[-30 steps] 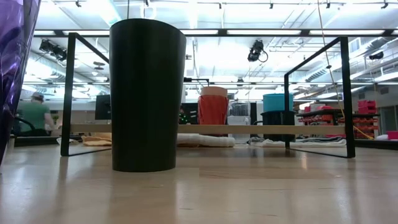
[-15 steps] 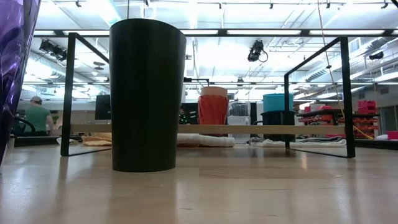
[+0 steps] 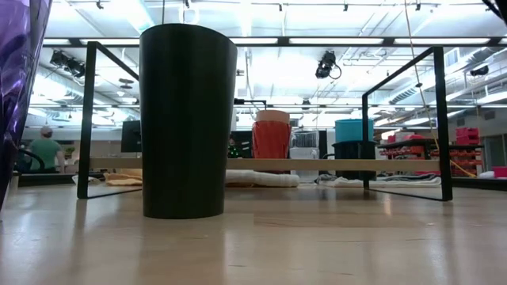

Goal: Stack small to large cups/mugs on shelf
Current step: Put the purple glass on the shelf

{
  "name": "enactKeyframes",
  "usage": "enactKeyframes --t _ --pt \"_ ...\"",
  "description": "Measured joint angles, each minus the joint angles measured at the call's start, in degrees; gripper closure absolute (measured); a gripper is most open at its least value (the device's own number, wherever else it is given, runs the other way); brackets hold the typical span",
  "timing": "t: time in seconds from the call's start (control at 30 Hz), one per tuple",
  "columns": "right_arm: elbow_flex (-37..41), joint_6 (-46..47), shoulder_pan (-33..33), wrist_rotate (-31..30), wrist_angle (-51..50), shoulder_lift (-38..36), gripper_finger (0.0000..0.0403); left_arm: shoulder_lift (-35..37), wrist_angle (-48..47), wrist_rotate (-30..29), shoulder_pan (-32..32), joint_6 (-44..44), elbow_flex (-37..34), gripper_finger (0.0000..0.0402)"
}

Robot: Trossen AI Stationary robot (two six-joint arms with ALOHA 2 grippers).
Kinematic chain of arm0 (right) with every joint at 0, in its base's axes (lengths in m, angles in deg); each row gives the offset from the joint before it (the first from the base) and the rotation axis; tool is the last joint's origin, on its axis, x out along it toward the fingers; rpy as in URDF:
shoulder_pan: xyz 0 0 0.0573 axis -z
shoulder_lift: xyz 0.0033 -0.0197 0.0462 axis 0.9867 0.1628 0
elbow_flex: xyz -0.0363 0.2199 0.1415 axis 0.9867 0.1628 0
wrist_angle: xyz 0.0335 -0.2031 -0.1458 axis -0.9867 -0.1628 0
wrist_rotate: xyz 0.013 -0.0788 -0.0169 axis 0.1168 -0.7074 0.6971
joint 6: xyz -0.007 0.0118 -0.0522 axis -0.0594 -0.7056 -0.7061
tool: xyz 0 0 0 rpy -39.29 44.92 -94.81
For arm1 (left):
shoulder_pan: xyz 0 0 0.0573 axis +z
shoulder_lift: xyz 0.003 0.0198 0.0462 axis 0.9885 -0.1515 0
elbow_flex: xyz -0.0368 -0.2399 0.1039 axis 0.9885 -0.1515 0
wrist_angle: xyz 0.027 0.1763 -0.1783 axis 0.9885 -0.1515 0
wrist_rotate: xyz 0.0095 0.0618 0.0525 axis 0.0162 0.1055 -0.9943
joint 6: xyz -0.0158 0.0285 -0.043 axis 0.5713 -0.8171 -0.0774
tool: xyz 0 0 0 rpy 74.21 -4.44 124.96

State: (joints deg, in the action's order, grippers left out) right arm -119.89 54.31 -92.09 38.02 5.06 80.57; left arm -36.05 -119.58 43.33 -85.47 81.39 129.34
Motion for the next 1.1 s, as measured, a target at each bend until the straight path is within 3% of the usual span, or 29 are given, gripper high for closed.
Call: enactKeyframes --t 0.13,0.23,0.43,0.6,0.87,1.1 --pt "-4.32 1.77 0.68 -1.69 1.53 4.19 0.0378 0.0 -0.06 -0.01 0.0 -3.55 0.0 0.0347" --pt "-12.88 2.25 0.92 -2.25 -0.3 9.3 0.0378 0.07 -0.11 -0.02 0.0 -4.8 0.0 0.035" --pt "-31.93 -0.34 0.81 -2.51 -17.72 19.34 0.0378 1.16 -1.6 -0.02 0.0 -5.18 0.0 0.0352" --pt "-28.69 2.25 0.0 -5.38 -23.11 19.71 0.0378 2.72 -1.9 -0.1 0.04 -7.34 0.0 0.0349" --pt "-30.8 6.62 -1.49 -14.19 -22.33 23.3 0.0378 6.52 -3.07 -0.22 2.21 -7.75 0.02 0.0356" --pt "-30.88 2.5 -3.11 -16.7 -24.55 24.17 0.0364 10.02 -6.87 -0.22 3.13 -6.45 0.02 0.0355"
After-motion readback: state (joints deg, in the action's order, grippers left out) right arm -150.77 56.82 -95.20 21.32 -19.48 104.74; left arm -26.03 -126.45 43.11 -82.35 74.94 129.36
